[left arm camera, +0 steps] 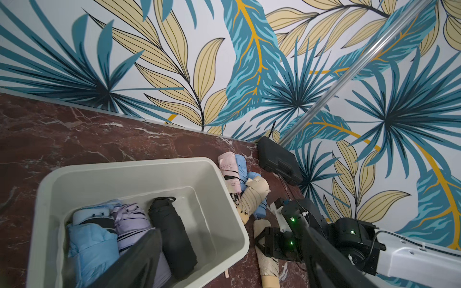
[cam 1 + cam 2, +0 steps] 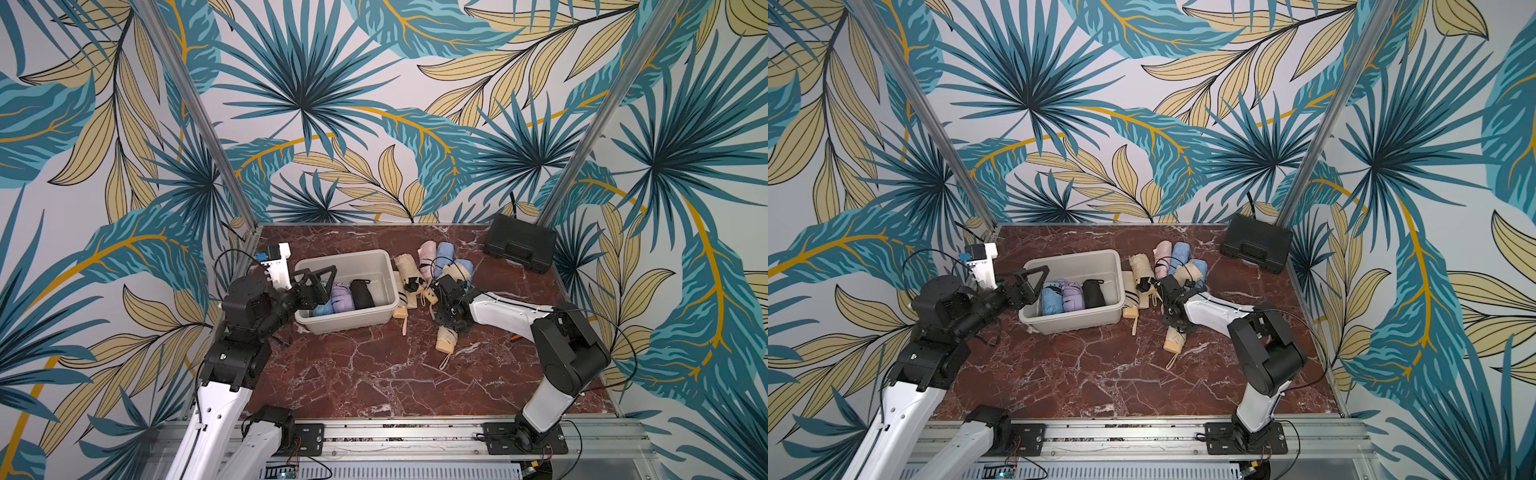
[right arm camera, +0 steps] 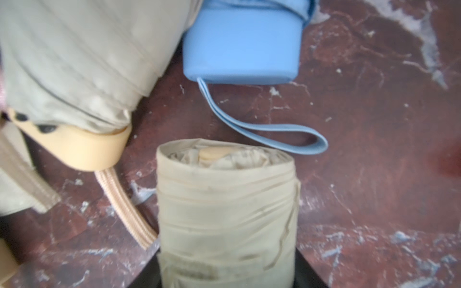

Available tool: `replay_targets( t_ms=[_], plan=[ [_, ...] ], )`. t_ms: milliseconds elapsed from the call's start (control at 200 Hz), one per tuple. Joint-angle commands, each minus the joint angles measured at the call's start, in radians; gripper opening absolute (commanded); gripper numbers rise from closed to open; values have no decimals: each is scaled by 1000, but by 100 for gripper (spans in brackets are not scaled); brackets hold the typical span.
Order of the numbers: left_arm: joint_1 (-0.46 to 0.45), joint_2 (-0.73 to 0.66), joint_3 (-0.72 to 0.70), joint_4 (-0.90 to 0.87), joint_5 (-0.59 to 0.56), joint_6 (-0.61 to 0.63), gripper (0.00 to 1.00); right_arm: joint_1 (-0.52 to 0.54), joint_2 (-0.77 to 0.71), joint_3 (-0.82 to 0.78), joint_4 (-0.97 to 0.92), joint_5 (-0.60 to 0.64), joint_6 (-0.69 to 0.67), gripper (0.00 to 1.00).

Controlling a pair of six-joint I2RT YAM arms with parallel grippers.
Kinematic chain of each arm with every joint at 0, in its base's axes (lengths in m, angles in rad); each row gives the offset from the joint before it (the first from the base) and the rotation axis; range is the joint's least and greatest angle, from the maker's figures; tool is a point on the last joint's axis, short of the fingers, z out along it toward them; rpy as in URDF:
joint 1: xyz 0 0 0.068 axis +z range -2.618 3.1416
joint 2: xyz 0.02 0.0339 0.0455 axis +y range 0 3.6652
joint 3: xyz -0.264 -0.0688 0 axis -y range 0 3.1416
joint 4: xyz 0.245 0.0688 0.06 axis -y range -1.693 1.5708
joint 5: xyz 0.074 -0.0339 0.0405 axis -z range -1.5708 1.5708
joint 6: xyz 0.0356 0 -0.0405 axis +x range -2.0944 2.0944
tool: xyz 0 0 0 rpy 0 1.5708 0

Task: Put the umbrella into the storage box
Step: Pick up the umbrella from the center of the board.

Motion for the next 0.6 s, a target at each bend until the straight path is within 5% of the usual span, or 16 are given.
replay_targets(
  t_ms=[0, 170, 316, 596],
  plan=[
    [-103, 47, 50, 49, -68, 59, 91, -1, -107, -49, -22, -5, 50, 52],
    [-328, 144, 91, 75, -243, 100, 88, -1, -293, -110, -57, 1, 109, 49],
    [-545, 199, 78, 268, -440, 159, 89, -1, -471, -133, -129, 32, 158, 48],
    [-663, 355, 136, 292, -353, 127, 97, 0, -712, -1, -265, 82, 165, 47]
  ],
)
